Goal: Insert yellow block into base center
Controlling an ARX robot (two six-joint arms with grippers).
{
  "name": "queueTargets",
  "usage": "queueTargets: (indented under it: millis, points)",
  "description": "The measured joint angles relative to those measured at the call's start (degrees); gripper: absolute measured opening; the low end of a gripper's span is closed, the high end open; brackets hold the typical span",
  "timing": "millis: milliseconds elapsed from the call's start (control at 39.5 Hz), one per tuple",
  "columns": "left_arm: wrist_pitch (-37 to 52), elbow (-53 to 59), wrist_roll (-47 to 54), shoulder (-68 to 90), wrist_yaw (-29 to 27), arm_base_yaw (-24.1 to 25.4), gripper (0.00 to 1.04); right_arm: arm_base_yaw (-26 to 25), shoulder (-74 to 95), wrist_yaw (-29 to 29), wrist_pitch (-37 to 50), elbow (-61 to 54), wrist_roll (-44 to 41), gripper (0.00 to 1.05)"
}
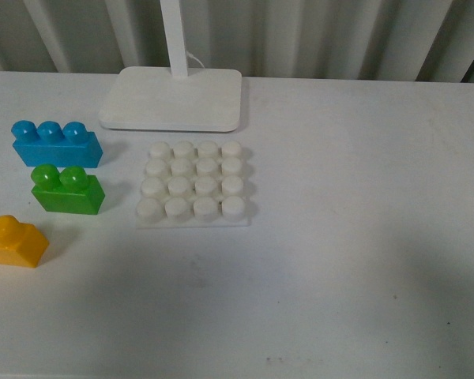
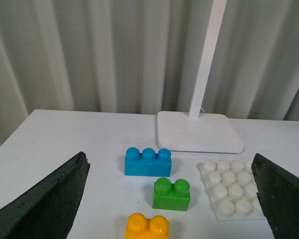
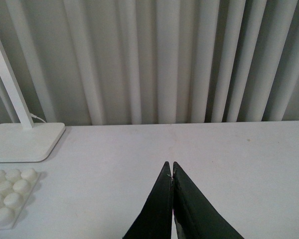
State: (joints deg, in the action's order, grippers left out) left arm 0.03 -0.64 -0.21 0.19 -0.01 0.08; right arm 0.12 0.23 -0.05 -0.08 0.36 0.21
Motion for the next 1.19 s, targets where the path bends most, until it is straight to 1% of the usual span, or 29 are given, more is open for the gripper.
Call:
queueTargets:
  millis: [228,253,355,431,456,507,532,557,608,659,709,735,760,811,887,988,1191]
  points:
    - [0.0,0.0,0.0,0.0,0.0,0.0,0.98,0.0,0.0,0.0,0.0,0.0,0.0,0.01]
    - [0.0,0.0,0.0,0.0,0.0,0.0,0.98,0.0,0.0,0.0,0.0,0.0,-0.1,0.03]
    - [0.0,0.0,0.0,0.0,0.0,0.0,0.98,0.0,0.0,0.0,0.0,0.0,-0.1,0.21]
    - [-1.1,-0.3,-1.2,0.6,0.5,0.0,0.98,0.0,0.0,0.0,0.0,0.0,-0.1,0.32]
    - [-3.8,-1.3,-3.9,1.6,1.4,0.0,0.98,0.0,0.0,0.0,0.0,0.0,-0.1,0.35]
    - [-11.3,-5.0,-13.3,9.3,1.5,-0.6,0.98,0.0,0.0,0.0,0.0,0.0,-0.1,0.48]
    - [-11.0,-5.6,-17.7,12.6,1.3,-0.8,0.98,0.0,0.0,0.0,0.0,0.0,-0.1,0.53]
    - [-9.2,-6.1,-22.9,16.6,1.2,-1.0,0.98,0.0,0.0,0.0,0.0,0.0,-0.1,0.6]
    - [-4.5,-6.8,-26.6,22.6,1.1,-1.6,0.98,0.0,0.0,0.0,0.0,0.0,-0.1,0.71]
    - [0.6,-7.7,-28.2,28.9,1.0,-2.0,0.98,0.0,0.0,0.0,0.0,0.0,-0.1,0.83]
    - [5.0,-8.1,-28.4,34.2,1.3,-2.1,0.98,0.0,0.0,0.0,0.0,0.0,-0.1,0.9]
    - [6.8,-8.1,-28.4,36.4,1.6,-2.1,0.98,0.0,0.0,0.0,0.0,0.0,-0.1,0.95]
    - [10.2,-8.1,-28.1,40.7,1.8,-1.7,0.98,0.0,0.0,0.0,0.0,0.0,0.0,0.97]
    - [14.7,-8.1,-26.8,47.2,3.1,-0.5,0.98,0.0,0.0,0.0,0.0,0.0,0.0,0.95]
    - [20.1,-8.1,-23.7,56.0,4.6,1.7,0.98,0.0,0.0,0.0,0.0,0.0,0.0,0.95]
    - [24.0,-8.1,-20.9,63.4,6.1,3.3,0.98,0.0,0.0,0.0,0.0,0.0,0.0,0.95]
    - [28.6,-8.4,-17.3,70.4,7.7,4.5,0.98,0.0,0.0,0.0,0.0,0.0,0.0,0.95]
